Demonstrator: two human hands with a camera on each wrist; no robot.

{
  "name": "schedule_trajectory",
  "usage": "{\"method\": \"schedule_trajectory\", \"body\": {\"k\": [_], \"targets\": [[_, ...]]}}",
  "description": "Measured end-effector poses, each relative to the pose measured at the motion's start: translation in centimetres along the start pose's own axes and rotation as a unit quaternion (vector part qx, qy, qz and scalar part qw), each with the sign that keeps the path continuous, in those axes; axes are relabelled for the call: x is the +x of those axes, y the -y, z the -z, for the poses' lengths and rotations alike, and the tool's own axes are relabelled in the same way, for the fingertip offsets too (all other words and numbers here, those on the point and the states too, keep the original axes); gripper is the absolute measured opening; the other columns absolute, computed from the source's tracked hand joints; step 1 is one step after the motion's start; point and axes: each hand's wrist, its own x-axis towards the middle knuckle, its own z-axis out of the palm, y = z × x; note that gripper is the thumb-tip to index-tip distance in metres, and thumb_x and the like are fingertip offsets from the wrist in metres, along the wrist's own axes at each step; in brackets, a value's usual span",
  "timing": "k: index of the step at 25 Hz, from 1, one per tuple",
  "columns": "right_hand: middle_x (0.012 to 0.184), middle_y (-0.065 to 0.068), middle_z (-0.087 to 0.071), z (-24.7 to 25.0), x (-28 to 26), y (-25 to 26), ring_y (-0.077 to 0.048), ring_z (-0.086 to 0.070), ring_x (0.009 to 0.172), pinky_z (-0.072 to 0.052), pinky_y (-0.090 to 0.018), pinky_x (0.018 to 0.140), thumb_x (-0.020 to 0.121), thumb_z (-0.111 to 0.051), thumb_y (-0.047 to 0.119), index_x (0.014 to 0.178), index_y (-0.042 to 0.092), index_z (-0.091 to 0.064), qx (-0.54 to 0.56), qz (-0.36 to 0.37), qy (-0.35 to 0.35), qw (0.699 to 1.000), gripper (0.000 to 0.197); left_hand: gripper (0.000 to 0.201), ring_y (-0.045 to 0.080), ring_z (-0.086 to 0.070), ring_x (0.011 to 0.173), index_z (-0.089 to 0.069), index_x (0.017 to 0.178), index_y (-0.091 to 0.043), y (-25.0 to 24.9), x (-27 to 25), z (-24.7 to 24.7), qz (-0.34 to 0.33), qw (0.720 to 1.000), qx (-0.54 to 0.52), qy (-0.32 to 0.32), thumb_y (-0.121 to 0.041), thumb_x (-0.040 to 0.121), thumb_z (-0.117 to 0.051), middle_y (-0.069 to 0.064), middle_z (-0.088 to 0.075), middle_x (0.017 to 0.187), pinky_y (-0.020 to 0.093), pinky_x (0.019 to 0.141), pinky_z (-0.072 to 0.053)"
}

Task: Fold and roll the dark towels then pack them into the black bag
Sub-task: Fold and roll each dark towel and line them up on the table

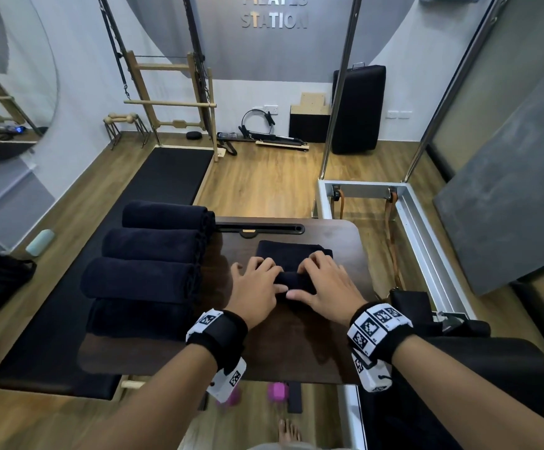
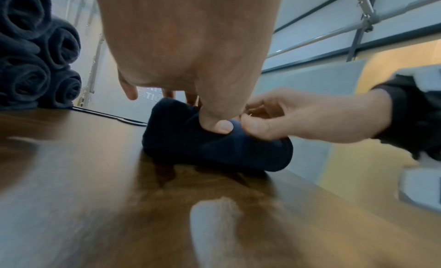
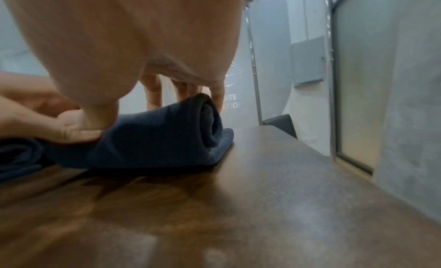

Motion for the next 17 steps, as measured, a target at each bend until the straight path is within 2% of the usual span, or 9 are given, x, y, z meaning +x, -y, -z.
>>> {"method": "schedule_trajectory", "body": {"k": [2, 4, 6, 9, 11, 13, 14, 16, 17], "targets": [[0.120, 0.007, -0.048, 0.1, 0.1, -0.2, -0.015, -0.047, 0.109, -0.042, -0.036, 0.092, 0.085, -0.068, 0.063, 0.124, 0.027, -0.054, -0.065, 0.024, 0.006, 0.998, 0.054, 0.033, 0.018, -0.034, 0.139, -0.058, 0.138, -0.028, 0.3, 1.1, 0.2, 0.012, 1.000, -0.012, 0.015, -0.036, 0.107, -0.049, -0.010, -0.050, 0.138, 0.061, 0.115, -0.021], [0.119, 0.008, -0.056, 0.3, 0.9, -0.5, -0.017, -0.052, 0.112, -0.040, -0.040, 0.099, 0.092, -0.069, 0.046, 0.126, 0.025, -0.057, -0.061, 0.036, 0.016, 0.997, 0.041, 0.031, 0.018, -0.035, 0.137, -0.059, 0.132, -0.029, 0.5, 2.0, 0.2, 0.032, 0.998, -0.047, 0.024, -0.038, 0.109, -0.042, -0.009, -0.051, 0.132, 0.060, 0.115, -0.020], [0.114, 0.008, -0.062, 0.4, 1.8, -0.7, -0.017, -0.055, 0.110, -0.037, -0.041, 0.102, 0.098, -0.063, 0.033, 0.123, 0.026, -0.060, -0.009, 0.028, 0.038, 0.999, 0.026, 0.030, 0.018, -0.039, 0.131, -0.061, 0.123, -0.030, 0.4, 2.3, 0.0, 0.060, 0.994, -0.089, 0.011, -0.042, 0.110, -0.037, -0.008, -0.052, 0.123, 0.055, 0.112, -0.023], [0.112, 0.002, -0.066, 0.4, 3.0, -1.4, -0.023, -0.058, 0.105, -0.046, -0.041, 0.094, 0.104, -0.053, 0.027, 0.121, 0.033, -0.056, 0.108, -0.039, 0.107, 0.988, 0.019, 0.028, 0.014, -0.045, 0.124, -0.061, 0.124, -0.029, 0.4, 1.9, -0.8, 0.107, 0.975, -0.174, -0.085, -0.039, 0.111, -0.038, -0.008, -0.050, 0.123, 0.045, 0.106, -0.032], [0.110, -0.001, -0.067, 0.3, 3.6, -1.8, -0.022, -0.062, 0.099, -0.054, -0.045, 0.088, 0.105, -0.047, 0.027, 0.117, 0.038, -0.052, 0.149, -0.061, 0.126, 0.979, 0.017, 0.028, 0.014, -0.045, 0.128, -0.058, 0.132, -0.030, 0.4, 1.5, -1.1, 0.152, 0.952, -0.243, -0.110, -0.033, 0.110, -0.041, -0.009, -0.048, 0.131, 0.044, 0.107, -0.034], [0.102, 0.003, -0.067, -0.3, 4.0, -2.1, -0.018, -0.064, 0.091, -0.056, -0.044, 0.081, 0.105, -0.046, 0.027, 0.109, 0.042, -0.048, 0.164, -0.066, 0.110, 0.978, 0.015, 0.035, 0.015, -0.043, 0.132, -0.052, 0.142, -0.032, 0.3, 1.3, -1.5, 0.180, 0.945, -0.258, -0.092, -0.034, 0.110, -0.040, -0.008, -0.047, 0.139, 0.045, 0.111, -0.034], [0.100, 0.007, -0.066, -0.5, 4.1, -2.1, -0.015, -0.064, 0.091, -0.056, -0.040, 0.080, 0.105, -0.048, 0.028, 0.106, 0.043, -0.047, 0.175, -0.064, 0.088, 0.979, 0.014, 0.037, 0.015, -0.042, 0.133, -0.049, 0.145, -0.033, 0.3, 1.4, -1.5, 0.189, 0.944, -0.257, -0.084, -0.036, 0.110, -0.038, -0.008, -0.047, 0.142, 0.046, 0.112, -0.034], [0.106, 0.013, -0.060, -0.9, 4.5, -2.4, -0.011, -0.061, 0.098, -0.052, -0.030, 0.081, 0.104, -0.054, 0.032, 0.108, 0.041, -0.050, 0.187, -0.057, 0.019, 0.981, 0.010, 0.039, 0.018, -0.042, 0.135, -0.047, 0.148, -0.033, 0.3, 2.2, -1.3, 0.207, 0.939, -0.261, -0.080, -0.040, 0.111, -0.036, -0.005, -0.047, 0.144, 0.048, 0.113, -0.037], [0.112, 0.012, -0.056, -0.9, 4.7, -2.6, -0.011, -0.057, 0.104, -0.050, -0.029, 0.085, 0.104, -0.055, 0.034, 0.112, 0.035, -0.054, 0.172, -0.057, -0.014, 0.983, 0.009, 0.041, 0.020, -0.042, 0.136, -0.045, 0.149, -0.033, 0.4, 2.7, -1.1, 0.215, 0.936, -0.266, -0.078, -0.043, 0.111, -0.036, -0.003, -0.047, 0.145, 0.049, 0.113, -0.038]]}}
